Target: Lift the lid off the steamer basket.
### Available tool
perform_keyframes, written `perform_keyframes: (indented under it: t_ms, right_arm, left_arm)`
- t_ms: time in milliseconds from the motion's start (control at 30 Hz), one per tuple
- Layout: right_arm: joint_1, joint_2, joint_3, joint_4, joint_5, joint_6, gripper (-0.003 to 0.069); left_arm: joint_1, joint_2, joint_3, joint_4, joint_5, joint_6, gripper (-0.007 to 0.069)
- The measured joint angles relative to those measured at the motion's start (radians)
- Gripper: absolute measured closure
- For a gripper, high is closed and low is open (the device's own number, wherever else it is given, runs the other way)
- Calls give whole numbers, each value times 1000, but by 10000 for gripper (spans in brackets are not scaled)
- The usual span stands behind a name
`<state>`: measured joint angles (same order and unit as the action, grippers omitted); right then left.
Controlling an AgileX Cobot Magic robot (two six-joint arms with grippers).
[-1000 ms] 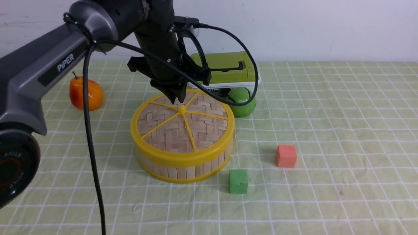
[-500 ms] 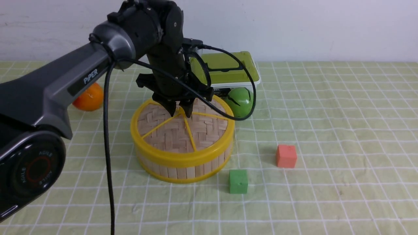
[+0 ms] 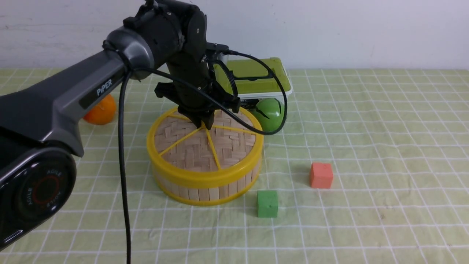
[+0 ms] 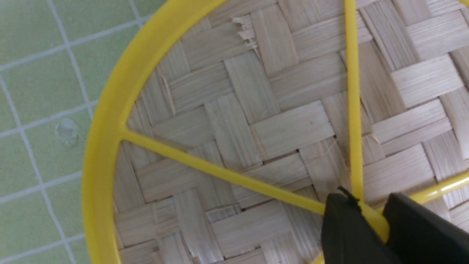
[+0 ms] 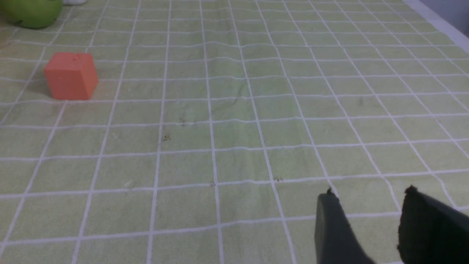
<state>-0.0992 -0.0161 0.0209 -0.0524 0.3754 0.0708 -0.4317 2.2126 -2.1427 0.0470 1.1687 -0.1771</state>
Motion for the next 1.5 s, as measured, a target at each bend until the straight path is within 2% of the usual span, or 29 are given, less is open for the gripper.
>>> perform_keyframes:
  t_ms: [133,267,367,467,600,700,867,1067,1133,1333,1433,1500]
  right_arm:
    - [0,0,0,0,0,0,417]
    - [0,0,0,0,0,0,417]
    - [0,0,0,0,0,0,417]
    - [0,0,0,0,0,0,417]
    - [0,0,0,0,0,0,417]
    - [0,0,0,0,0,0,417]
    - [0,0,0,0,0,0,417]
    - [0,0,0,0,0,0,417]
    - [0,0,0,0,0,0,416]
    - [0,0,0,0,0,0,416]
    - [0,0,0,0,0,0,418]
    - [0,0,0,0,0,0,418]
  left_arm:
    - [2,-63,9,13,12,0,512]
    - [13,-194,8,125,52,0,512]
    - [77,-297,6,229,73,-40,512]
    - [154,-349,45,271,73,-92,512]
    - [296,-423,316,302,29,-179,512]
    - [355,-419,538,297,-168,-264,512]
    - [371,-347,678,287,-383,-359,512]
    - [361,-265,680,275,-505,-371,511]
    - [361,-254,680,275,-518,-373,498]
    - [361,-283,680,263,-534,-389,288]
    - [360,-358,681,259,-528,-389,278]
    - [360,-436,681,252,-517,-389,333]
